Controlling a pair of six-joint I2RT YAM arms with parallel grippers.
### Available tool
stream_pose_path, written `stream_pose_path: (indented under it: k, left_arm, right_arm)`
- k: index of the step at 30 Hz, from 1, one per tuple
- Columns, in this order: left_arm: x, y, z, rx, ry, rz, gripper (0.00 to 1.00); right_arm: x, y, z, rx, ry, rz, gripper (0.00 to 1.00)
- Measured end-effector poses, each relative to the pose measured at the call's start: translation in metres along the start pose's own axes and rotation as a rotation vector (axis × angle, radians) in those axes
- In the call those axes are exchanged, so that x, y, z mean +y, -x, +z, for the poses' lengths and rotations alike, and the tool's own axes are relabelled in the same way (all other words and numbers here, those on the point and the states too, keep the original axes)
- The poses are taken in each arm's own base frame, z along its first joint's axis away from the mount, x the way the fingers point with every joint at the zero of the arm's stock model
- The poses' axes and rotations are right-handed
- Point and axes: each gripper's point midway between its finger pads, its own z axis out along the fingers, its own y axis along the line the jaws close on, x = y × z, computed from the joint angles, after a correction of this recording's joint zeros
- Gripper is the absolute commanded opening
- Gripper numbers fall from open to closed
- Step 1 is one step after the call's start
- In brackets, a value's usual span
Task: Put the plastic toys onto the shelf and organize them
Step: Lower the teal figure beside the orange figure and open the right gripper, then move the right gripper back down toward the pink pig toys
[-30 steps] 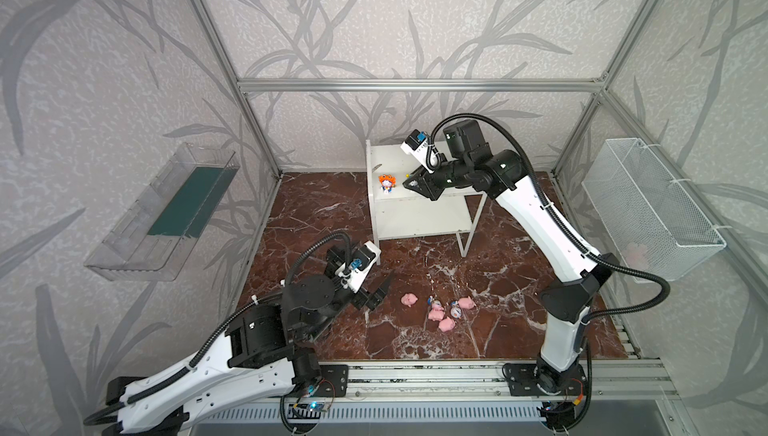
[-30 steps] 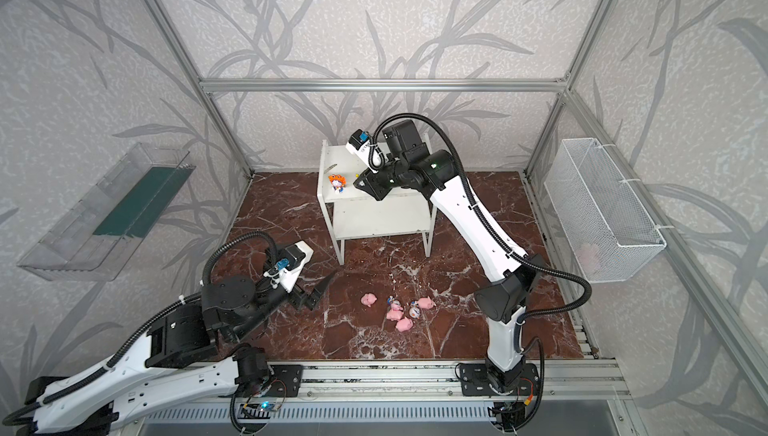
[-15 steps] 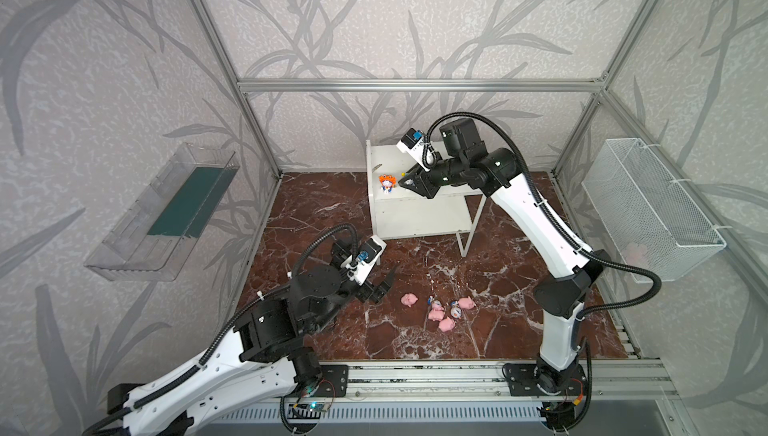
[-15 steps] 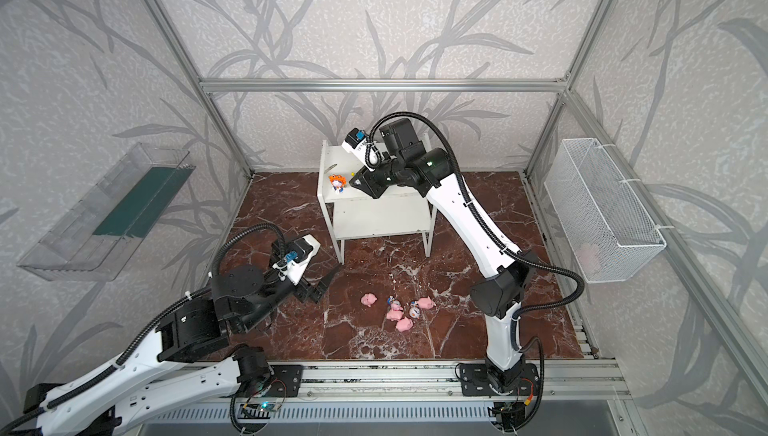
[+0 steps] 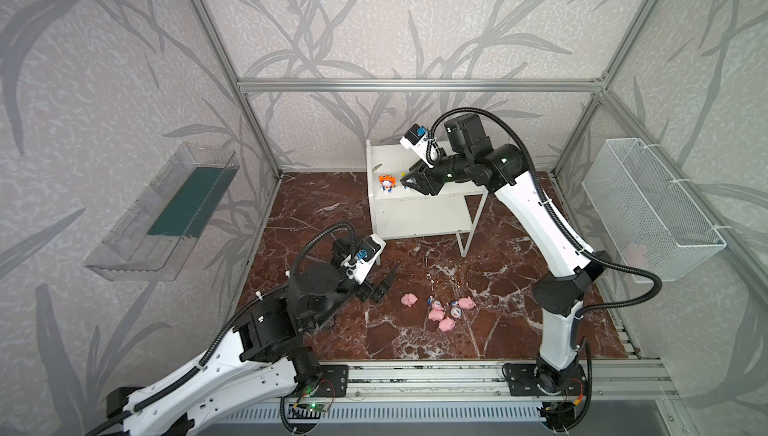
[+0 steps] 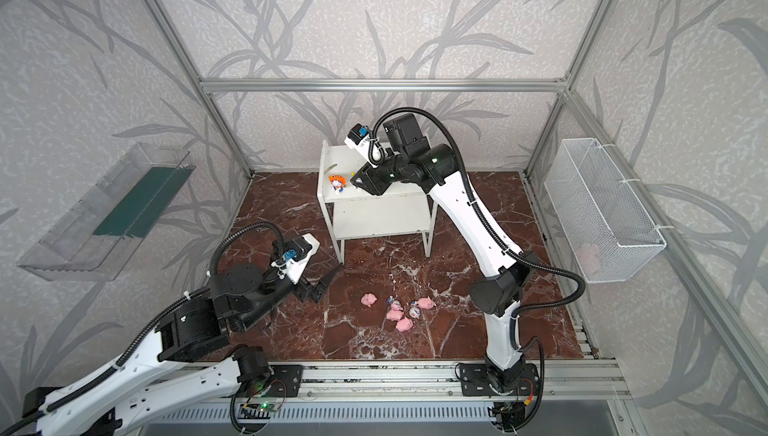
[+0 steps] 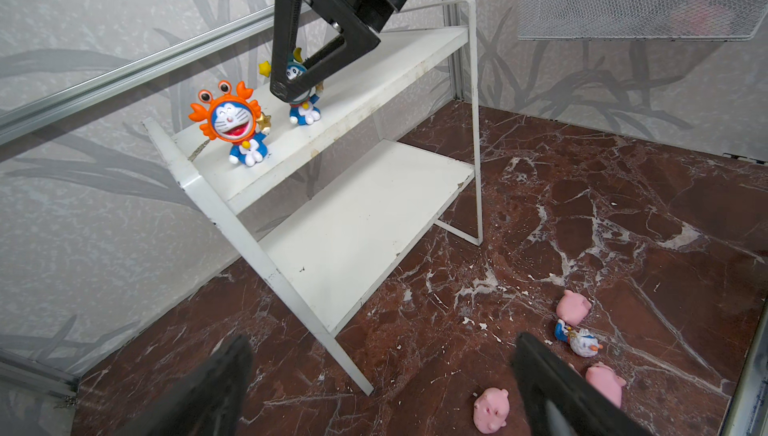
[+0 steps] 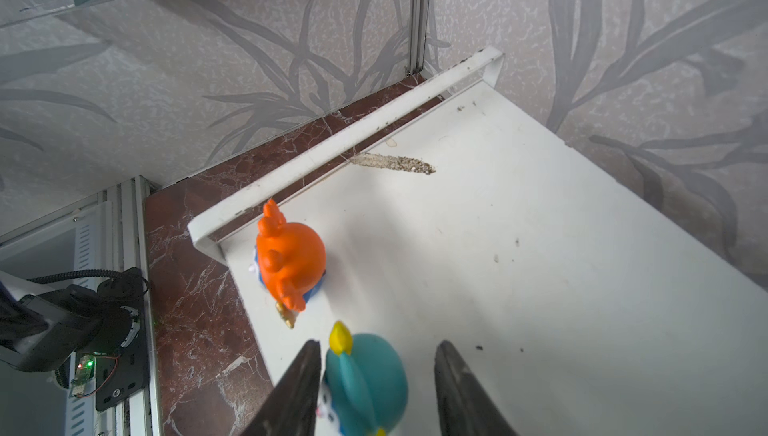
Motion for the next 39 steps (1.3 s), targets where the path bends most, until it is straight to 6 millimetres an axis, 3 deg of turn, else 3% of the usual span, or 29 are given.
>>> stream_pose_path:
  k: [5,9,15,19,22,26,29,35,39]
  left_arm:
    - [0.0,0.0,0.002,-0.001,-0.001,-0.009,0.99]
    - [-0.004,-0.001,0.003,-0.009,-0.018,-0.029,0.99]
    - [-0.018,-0.019,0.007,0.004,-0.073,-0.068,0.99]
    - [-0.033,-0.035,0.015,0.016,-0.126,-0.11,0.99]
    - [-0.045,-0.051,0.023,0.036,-0.159,-0.154,0.99]
    - [-0.063,-0.082,0.037,0.082,-0.199,-0.226,0.99]
    - [-0.073,-0.102,0.044,0.117,-0.219,-0.267,0.99]
    - [-0.082,-0.108,0.048,0.128,-0.25,-0.348,0.99]
    - [-0.082,-0.105,0.046,0.111,-0.257,-0.388,0.99]
  right_arm:
    - [0.005,-0.003,-0.016,-0.001,-0.009,-0.002,0.51]
    - [0.022,-0.015,-0.053,-0.026,-0.027,-0.002,0.52]
    - [0.061,-0.055,-0.122,-0.111,-0.049,-0.007,0.57]
    - [0.081,-0.108,-0.14,-0.112,-0.046,0.026,0.57]
    - [0.091,-0.155,-0.132,-0.075,-0.03,0.084,0.57]
    - [0.101,-0.228,-0.1,0.033,0.014,0.202,0.55]
    - [0.105,-0.275,-0.072,0.129,0.036,0.293,0.47]
    - [0.099,-0.343,-0.037,0.293,0.001,0.446,0.37]
    - [0.099,-0.373,-0.024,0.376,-0.011,0.522,0.35]
